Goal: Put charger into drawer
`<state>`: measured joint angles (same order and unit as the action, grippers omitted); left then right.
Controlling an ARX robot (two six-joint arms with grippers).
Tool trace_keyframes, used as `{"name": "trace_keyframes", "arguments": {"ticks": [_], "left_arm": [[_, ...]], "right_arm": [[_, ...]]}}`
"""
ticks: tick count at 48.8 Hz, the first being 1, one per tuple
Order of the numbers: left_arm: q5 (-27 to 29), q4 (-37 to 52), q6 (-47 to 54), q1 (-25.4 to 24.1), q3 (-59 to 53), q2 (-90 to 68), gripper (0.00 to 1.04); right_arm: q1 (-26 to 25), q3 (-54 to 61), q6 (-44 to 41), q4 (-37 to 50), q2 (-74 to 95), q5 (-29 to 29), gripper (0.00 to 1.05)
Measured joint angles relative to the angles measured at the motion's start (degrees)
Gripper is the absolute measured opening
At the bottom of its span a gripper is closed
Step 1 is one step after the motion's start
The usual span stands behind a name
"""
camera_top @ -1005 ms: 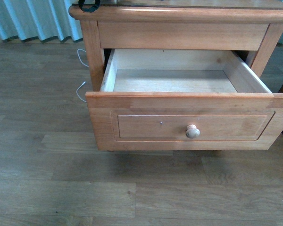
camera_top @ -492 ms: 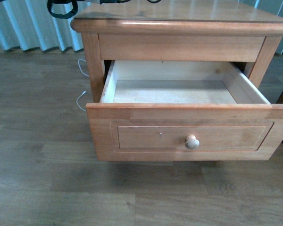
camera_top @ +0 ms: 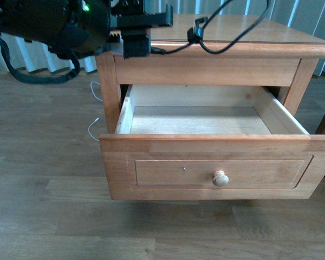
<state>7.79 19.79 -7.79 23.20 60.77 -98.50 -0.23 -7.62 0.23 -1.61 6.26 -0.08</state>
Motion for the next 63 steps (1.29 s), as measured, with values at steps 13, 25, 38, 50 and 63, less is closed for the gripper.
{"name": "trace_keyframes", "arguments": {"ticks": [13,25,38,50,63], "left_arm": [[1.0,0.3,-1.8,1.3,3.7,-9.2,0.5],[1.4,-1.4,-3.3,2.9,10.8,-20.2,0.49],[2.8,-1.7,-2.6,4.0,14.4,-23.7,0.68],[6.8,0.1,-1.8,2.1,10.6,-18.3,0.99],[9.1,2.6,-1.6,-4.1,1.5,-1.5,0.99]], "right_arm": [[0.0,0.0,0.0,0.0,0.0,0.0,0.97],[0.0,0.0,0.0,0.0,0.0,0.0,0.97],[0.0,0.0,0.0,0.0,0.0,0.0,0.97],[0.0,0.0,0.0,0.0,0.0,0.0,0.97],[0.0,0.0,0.0,0.0,0.0,0.0,0.97]]}}
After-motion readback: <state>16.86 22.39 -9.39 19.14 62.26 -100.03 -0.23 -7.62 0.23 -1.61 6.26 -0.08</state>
